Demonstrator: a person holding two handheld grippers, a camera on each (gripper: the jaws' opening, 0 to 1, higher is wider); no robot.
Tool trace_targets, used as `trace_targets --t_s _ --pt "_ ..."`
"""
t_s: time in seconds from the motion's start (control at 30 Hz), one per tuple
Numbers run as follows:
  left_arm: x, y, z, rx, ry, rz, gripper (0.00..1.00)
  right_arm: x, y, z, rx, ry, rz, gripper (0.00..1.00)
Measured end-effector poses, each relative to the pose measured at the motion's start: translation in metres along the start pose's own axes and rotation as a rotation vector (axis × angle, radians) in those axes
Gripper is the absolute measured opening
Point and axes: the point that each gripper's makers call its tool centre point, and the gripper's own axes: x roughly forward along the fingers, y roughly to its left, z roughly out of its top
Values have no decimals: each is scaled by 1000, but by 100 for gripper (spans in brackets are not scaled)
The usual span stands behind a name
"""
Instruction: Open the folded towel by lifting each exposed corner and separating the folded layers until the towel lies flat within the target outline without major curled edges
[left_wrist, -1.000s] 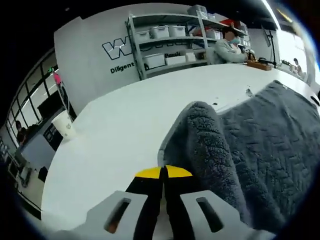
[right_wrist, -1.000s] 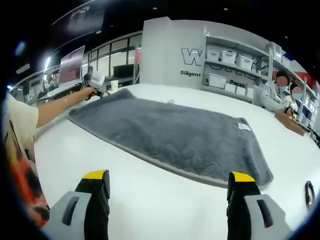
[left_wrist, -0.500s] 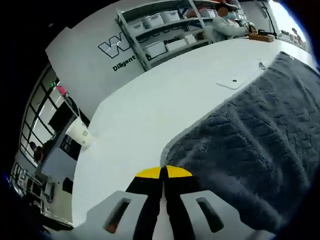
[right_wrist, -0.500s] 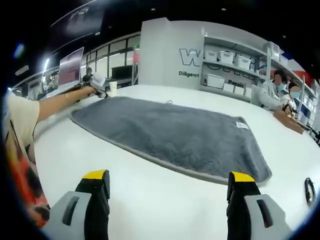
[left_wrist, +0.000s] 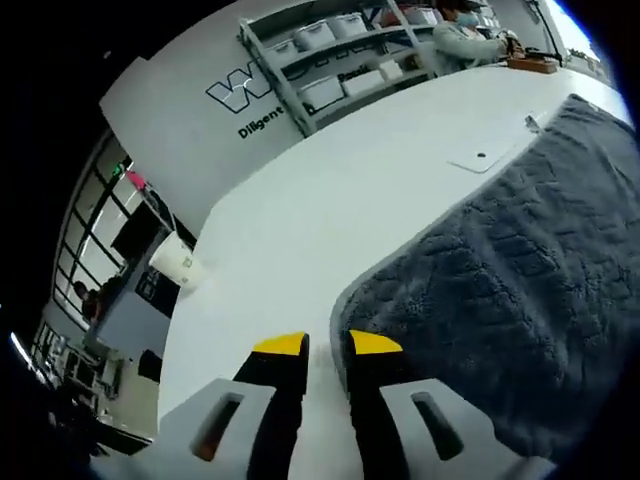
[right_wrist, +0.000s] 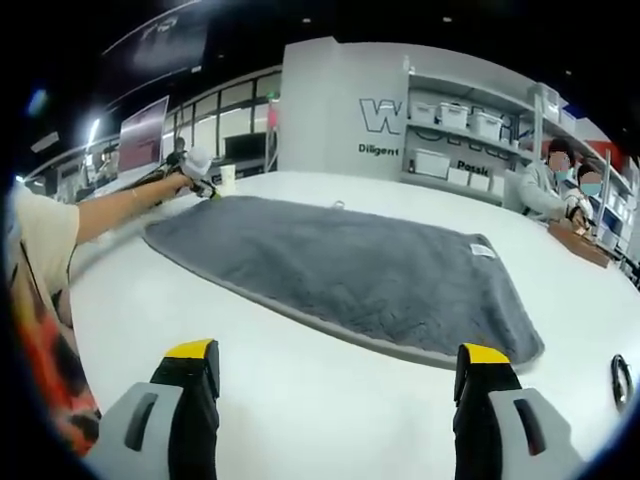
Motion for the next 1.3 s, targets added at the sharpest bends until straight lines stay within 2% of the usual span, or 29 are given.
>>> trace_targets --t_s 0.13,0.2,0.27,0.4,0.47,0.57,0.63,0.7,0.8,0.87,0.9,1.03,1.1,1.2,1.3 --pt "-14 -3 2 -112 -36 -47 33 0 0 0 0 -2 3 98" --pt "-26 -11 4 -164 -70 -104 40 -1 1 0 -4 -2 5 98" --pt "-37 -24 8 -176 -113 -164 47 -2 1 1 -4 -6 6 98" --pt "-59 -43 4 -187 -124 -245 69 -3 0 1 -6 -8 5 98" --pt "-77 -59 1 -202 -138 -315 76 -3 1 2 -9 -10 7 98" --pt "-101 -76 -3 -234 -159 -407 76 -5 1 2 -15 -11 9 98" --pt "-120 -86 -8 -286 -154 -462 75 -6 1 3 -17 -13 8 98" --pt "-132 -91 -8 -288 -174 -486 77 -6 0 3 -14 -15 5 99" --pt "-166 -108 -13 -308 -202 -561 88 -6 -1 4 -9 -21 2 99" --pt "-181 -114 -18 -305 -204 -575 98 -6 -1 3 -9 -19 3 99" --pt "-188 -117 -20 -301 -202 -581 99 -4 0 2 -12 -14 6 99" --pt "-214 -122 -32 -294 -204 -569 100 -2 2 3 -17 -10 14 99" --pt "-226 -124 -35 -304 -228 -568 100 -1 4 4 -19 -12 18 99" --pt "-240 -128 -41 -300 -246 -543 100 -2 6 5 -27 -13 21 99" --pt "-244 -131 -51 -293 -257 -507 100 -3 7 5 -32 -14 21 99"
